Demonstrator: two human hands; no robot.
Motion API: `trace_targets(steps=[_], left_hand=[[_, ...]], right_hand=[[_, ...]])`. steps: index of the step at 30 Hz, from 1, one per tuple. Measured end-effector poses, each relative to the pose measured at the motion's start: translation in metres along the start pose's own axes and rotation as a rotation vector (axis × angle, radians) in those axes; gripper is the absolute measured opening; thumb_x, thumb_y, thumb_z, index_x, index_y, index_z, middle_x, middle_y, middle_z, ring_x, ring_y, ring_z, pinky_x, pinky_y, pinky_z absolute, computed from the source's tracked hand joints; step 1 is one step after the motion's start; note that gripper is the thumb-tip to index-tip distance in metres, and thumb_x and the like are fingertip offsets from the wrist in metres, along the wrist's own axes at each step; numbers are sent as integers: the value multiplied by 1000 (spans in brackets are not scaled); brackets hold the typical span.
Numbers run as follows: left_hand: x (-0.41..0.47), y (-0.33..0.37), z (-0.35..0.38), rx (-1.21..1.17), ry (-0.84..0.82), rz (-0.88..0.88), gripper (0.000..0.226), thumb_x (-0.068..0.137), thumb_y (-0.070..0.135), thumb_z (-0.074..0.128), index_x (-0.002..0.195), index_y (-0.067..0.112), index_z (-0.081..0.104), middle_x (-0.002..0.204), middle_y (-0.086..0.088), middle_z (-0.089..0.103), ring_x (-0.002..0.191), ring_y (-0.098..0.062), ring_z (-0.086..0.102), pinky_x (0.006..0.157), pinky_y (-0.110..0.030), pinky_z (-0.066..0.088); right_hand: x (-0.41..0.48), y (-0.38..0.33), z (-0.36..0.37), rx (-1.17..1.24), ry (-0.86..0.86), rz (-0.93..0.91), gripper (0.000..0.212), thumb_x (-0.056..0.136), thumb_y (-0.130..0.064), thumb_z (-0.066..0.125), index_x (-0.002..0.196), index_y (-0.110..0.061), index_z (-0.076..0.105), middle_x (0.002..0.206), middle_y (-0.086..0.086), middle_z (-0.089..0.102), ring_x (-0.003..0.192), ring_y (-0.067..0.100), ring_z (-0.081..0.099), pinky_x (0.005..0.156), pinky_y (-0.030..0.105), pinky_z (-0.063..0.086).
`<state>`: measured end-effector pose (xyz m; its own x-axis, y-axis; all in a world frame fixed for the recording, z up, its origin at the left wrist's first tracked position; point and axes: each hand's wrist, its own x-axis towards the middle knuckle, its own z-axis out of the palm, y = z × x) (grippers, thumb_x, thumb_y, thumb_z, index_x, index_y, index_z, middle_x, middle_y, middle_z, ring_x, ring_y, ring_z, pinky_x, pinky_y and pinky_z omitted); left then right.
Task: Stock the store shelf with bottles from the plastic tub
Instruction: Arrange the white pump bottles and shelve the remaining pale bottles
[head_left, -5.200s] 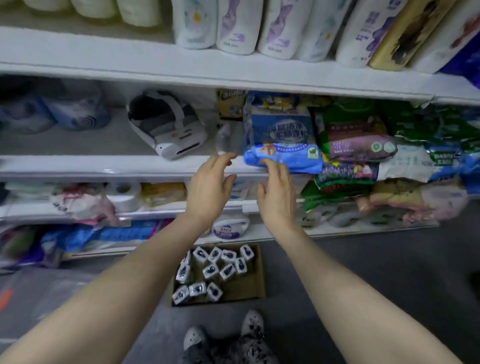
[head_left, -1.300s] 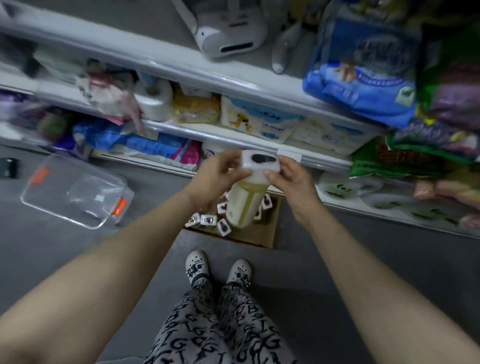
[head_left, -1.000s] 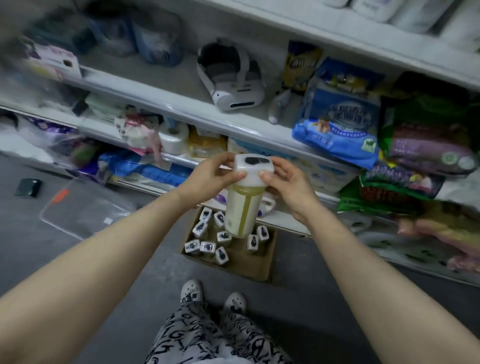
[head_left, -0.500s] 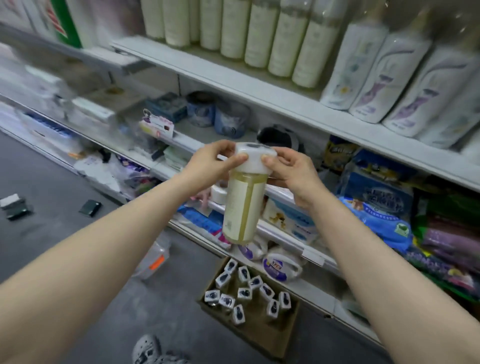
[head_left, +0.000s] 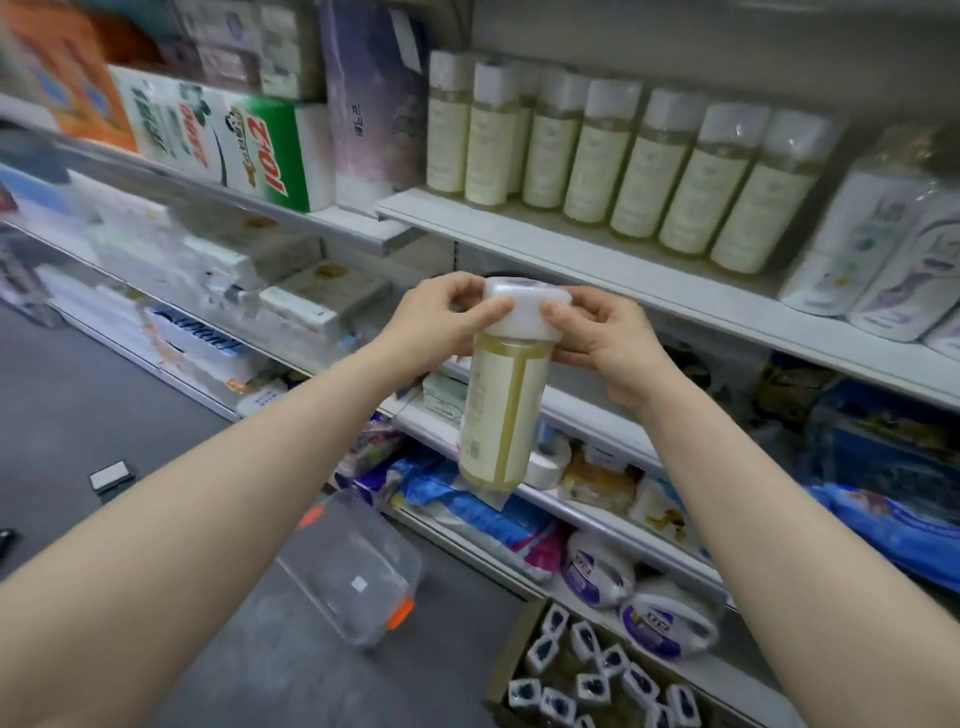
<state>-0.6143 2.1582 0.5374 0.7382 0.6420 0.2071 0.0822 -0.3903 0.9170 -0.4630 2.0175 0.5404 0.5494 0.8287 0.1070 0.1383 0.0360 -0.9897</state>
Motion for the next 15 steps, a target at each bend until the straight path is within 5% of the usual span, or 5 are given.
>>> trace_targets(steps=[7,15], left_hand=[[31,-9,-52,-55,-10,8,36,90,36,70,119,16,65,109,0,70,99,-16,69,75,-36,62],[88,-20,-75,-102,30,-9,38,90,33,70,120,11,62,112,-7,66,102,-20,67,77,-39,62]], right_hand=[[39,-19,45,11,17,-4,25,96,-18,64,119,-9,65,96,-1,74,86,13,73,66,21,56],[107,-25,58,39,12,-11,31,96,-15,65,124,-3,62,98,2,74,87,11,73,72,26,61]])
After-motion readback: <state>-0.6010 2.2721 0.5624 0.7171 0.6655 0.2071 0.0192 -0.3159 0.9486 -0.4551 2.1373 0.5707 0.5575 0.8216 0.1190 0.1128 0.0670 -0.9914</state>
